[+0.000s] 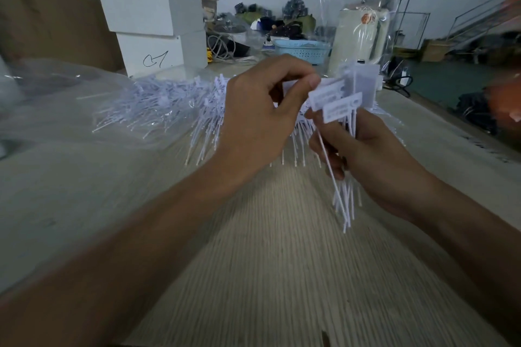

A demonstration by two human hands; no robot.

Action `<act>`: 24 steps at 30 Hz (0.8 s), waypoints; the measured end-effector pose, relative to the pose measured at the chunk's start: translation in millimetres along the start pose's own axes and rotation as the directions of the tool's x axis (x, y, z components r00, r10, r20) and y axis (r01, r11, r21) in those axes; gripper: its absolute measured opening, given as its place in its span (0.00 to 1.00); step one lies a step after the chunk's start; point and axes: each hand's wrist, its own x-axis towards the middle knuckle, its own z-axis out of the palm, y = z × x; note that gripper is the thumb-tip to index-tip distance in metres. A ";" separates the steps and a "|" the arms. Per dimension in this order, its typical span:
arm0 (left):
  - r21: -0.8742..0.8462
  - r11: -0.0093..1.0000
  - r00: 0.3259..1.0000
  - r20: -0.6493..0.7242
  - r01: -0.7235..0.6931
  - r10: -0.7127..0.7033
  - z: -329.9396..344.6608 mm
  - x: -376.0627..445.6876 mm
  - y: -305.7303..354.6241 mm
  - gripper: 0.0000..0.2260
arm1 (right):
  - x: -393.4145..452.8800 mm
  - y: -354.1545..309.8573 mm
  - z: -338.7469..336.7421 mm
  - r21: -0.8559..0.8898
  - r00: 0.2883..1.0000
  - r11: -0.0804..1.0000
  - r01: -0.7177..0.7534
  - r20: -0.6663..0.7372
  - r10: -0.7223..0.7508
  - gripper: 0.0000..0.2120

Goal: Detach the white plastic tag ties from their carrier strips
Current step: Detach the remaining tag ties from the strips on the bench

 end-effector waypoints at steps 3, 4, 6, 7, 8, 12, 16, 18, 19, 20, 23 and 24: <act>0.008 0.998 0.997 -0.047 -0.065 0.066 -0.1 -0.1 2.1 0.03 | -1.7 -3.3 2.4 0.083 1.000 0.996 -0.029 0.001 0.029 0.18; 0.040 0.994 0.993 -0.059 -0.098 0.100 -0.4 -0.3 3.5 0.03 | -1.9 -4.1 3.1 0.077 1.000 0.997 -0.026 -0.005 0.026 0.16; 0.077 0.984 0.985 -0.063 -0.158 0.163 -0.5 0.0 4.9 0.03 | -1.6 -3.8 3.5 0.072 1.000 0.997 -0.021 -0.005 0.022 0.12; 0.078 0.981 0.982 -0.058 -0.176 0.180 -0.1 -0.1 4.4 0.04 | -0.9 -2.8 3.3 0.092 0.999 0.995 -0.033 -0.010 0.034 0.13; 0.073 0.981 0.982 -0.047 -0.181 0.184 0.5 0.2 3.6 0.05 | 0.2 -1.8 2.6 0.117 0.998 0.992 -0.051 -0.032 0.055 0.15; -0.007 1.000 0.999 0.032 -0.020 0.020 1.8 -3.5 1.6 0.12 | 3.0 0.6 -3.5 0.143 0.973 0.985 -0.098 -0.193 0.125 0.13; -0.012 0.937 0.914 0.225 0.349 -0.338 5.5 -9.6 -9.8 0.10 | 4.8 5.0 -10.4 0.248 0.951 0.963 -0.109 -0.257 0.173 0.15; 0.093 0.880 0.745 0.495 0.466 -0.447 12.3 -18.5 -15.3 0.18 | 6.4 6.4 -12.5 0.350 0.941 0.932 -0.092 -0.276 0.197 0.16; 0.145 0.870 0.642 0.621 0.470 -0.450 16.2 -25.1 -16.6 0.22 | 7.1 6.9 -12.6 0.396 0.937 0.915 -0.072 -0.287 0.198 0.16; 0.169 0.869 0.552 0.712 0.464 -0.433 20.1 -31.6 -17.4 0.25 | 7.6 7.8 -12.9 0.428 0.933 0.903 -0.050 -0.302 0.195 0.15; 0.079 0.850 0.489 0.788 0.521 -0.374 26.5 -39.7 -13.2 0.25 | 7.0 12.0 -14.0 0.392 0.920 0.920 -0.018 -0.354 0.169 0.14; 0.048 0.848 0.499 0.790 0.528 -0.356 27.9 -39.9 -12.7 0.21 | 6.9 13.1 -14.0 0.360 0.919 0.933 -0.018 -0.363 0.158 0.14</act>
